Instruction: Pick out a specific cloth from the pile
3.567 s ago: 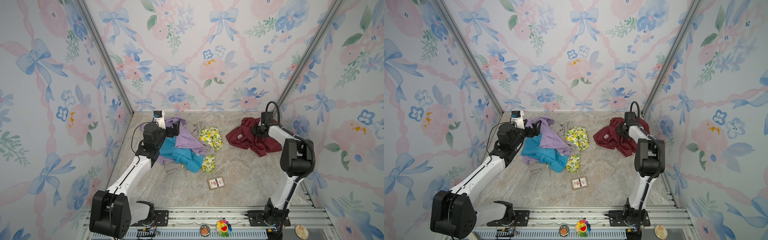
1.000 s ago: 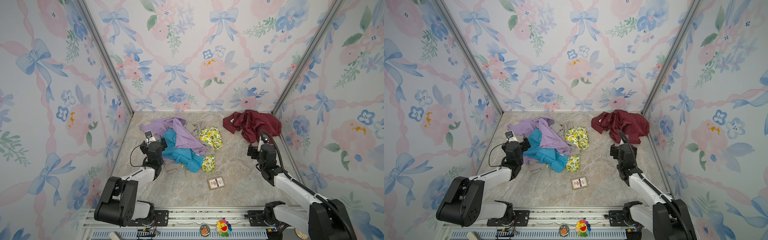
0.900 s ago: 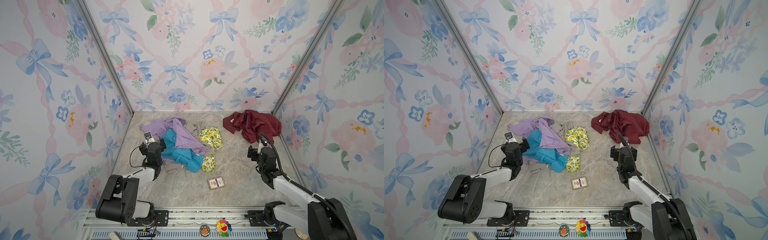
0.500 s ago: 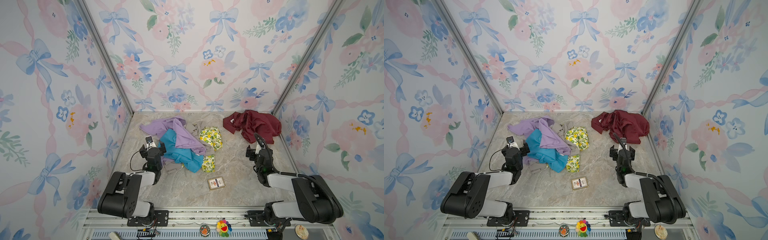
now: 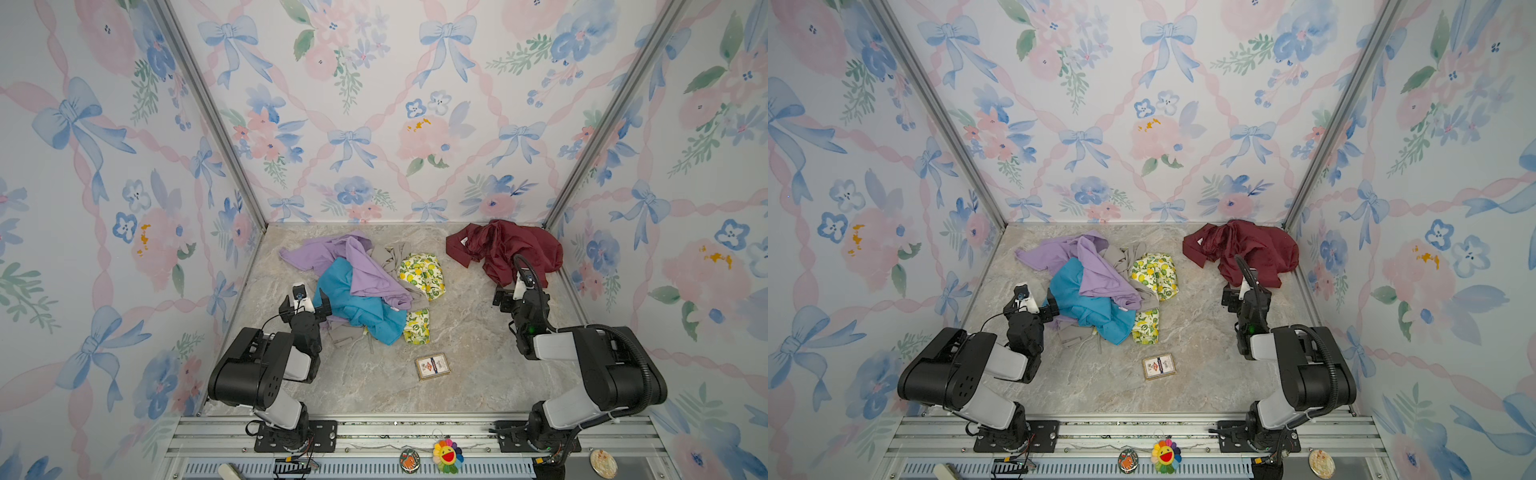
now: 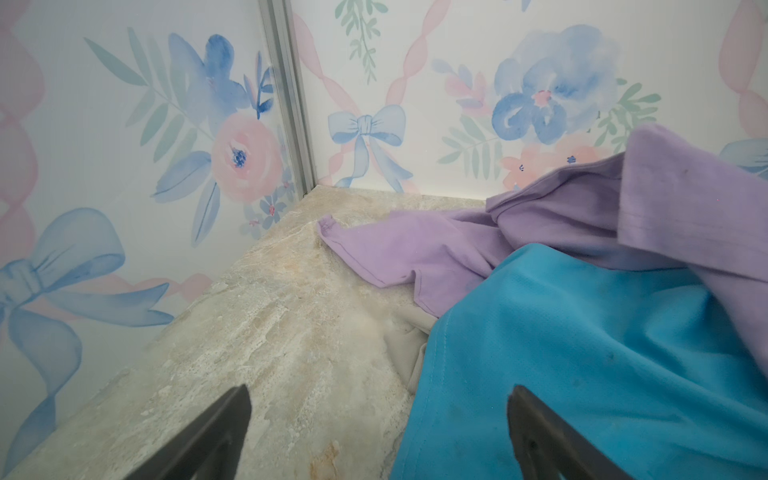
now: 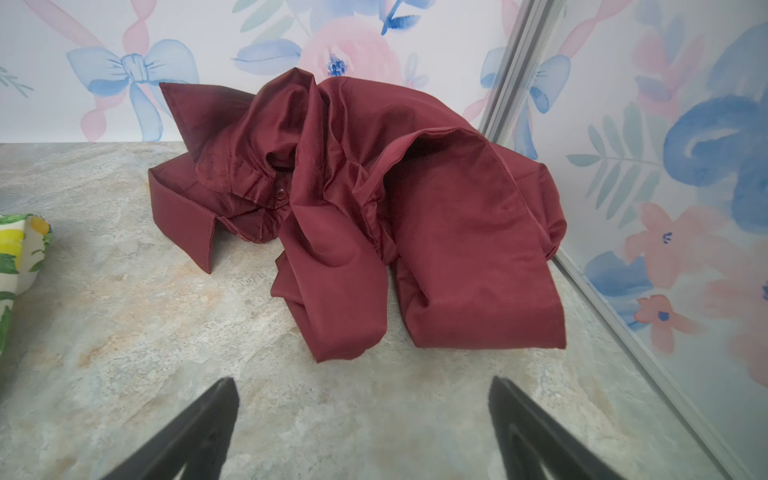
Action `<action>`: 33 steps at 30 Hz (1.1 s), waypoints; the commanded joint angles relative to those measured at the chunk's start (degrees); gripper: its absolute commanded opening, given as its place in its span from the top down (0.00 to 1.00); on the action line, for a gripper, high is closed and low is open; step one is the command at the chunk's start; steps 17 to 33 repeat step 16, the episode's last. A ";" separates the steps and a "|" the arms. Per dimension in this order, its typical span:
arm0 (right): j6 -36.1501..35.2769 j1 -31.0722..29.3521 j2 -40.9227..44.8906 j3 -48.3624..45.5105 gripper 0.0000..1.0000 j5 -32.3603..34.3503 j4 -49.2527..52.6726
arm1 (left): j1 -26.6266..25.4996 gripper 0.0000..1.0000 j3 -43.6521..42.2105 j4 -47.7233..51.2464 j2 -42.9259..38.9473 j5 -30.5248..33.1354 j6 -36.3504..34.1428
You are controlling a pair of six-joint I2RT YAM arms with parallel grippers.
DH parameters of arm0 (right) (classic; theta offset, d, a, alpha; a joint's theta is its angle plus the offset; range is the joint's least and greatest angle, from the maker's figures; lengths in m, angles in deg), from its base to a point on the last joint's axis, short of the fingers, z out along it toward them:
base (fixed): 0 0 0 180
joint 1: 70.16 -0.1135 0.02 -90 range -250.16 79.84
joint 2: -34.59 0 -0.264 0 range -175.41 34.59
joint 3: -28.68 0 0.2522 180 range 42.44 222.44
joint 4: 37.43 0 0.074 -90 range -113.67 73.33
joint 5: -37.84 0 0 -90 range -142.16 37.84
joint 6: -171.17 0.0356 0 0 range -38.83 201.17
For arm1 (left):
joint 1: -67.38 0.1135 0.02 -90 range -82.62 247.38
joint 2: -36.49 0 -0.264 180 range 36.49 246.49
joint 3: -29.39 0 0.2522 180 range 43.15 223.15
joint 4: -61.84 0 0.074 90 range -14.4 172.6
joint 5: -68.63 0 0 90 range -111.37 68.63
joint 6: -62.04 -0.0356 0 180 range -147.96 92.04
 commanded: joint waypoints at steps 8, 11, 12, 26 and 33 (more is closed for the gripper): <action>0.16 -0.60 0.35 0.39 0.03 -1.10 1.92 | 0.10 0.02 0.29 -1.66 -0.51 -1.35 0.43; 0.52 0.24 0.35 0.86 0.03 -3.31 3.00 | 0.10 0.02 0.41 -1.69 -0.53 -1.22 0.45; 0.49 0.21 0.32 0.87 0.03 -3.28 2.89 | 0.12 0.02 0.40 -1.72 -0.47 -1.20 0.41; 0.25 -0.02 0.35 0.61 0.03 -2.79 2.39 | 0.01 0.02 0.37 -1.74 -0.39 -1.05 0.43; 0.25 -0.02 0.35 0.61 0.03 -2.79 2.39 | 0.01 0.02 0.37 -1.74 -0.39 -1.05 0.43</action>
